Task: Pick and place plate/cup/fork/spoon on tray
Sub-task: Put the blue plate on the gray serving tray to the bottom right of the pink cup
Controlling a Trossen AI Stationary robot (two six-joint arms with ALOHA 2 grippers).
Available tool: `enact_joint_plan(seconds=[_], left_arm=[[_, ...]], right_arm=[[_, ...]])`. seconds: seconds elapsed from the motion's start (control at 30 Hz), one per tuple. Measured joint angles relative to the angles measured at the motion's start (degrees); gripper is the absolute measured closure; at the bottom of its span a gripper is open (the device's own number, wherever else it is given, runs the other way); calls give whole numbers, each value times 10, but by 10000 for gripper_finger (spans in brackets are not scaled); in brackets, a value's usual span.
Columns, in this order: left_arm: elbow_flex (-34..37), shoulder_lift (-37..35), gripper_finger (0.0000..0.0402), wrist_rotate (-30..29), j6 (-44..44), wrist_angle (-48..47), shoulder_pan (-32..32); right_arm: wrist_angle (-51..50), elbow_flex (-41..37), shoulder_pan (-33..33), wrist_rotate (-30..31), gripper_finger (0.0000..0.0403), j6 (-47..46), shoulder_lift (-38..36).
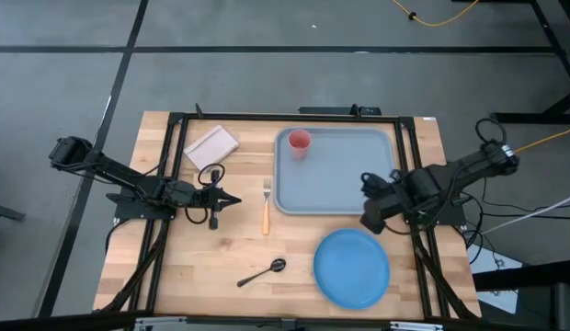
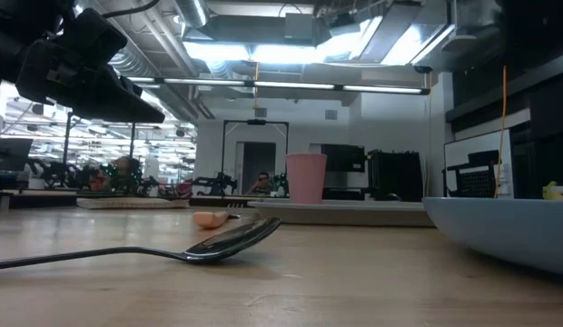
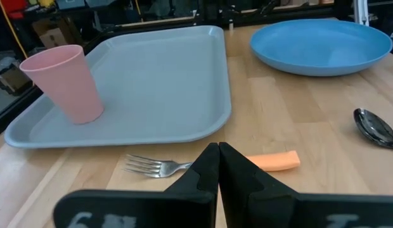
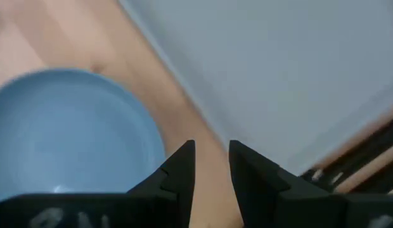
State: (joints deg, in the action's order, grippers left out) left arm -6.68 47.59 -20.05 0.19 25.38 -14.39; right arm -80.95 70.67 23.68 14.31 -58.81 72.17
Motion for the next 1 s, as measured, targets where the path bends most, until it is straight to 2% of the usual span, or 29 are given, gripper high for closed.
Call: enact_joint_plan(seconds=[0.2,0.33,0.5,0.63,1.0], left_arm=[[0,0,401,0,3,0,0],[0,0,401,0,1,0,0],[0,0,401,0,-6,0,0],[0,0,401,0,-13,17,0],[0,0,401,0,-11,21,0]], right_arm=[[159,-171,33,-55,302,-100,-75],[230,-261,46,-95,302,-136,-82],[366,-352,48,-153,302,-160,-82],[432,-395,48,-164,302,-162,-82],[436,-405,48,-164,302,-189,-82]])
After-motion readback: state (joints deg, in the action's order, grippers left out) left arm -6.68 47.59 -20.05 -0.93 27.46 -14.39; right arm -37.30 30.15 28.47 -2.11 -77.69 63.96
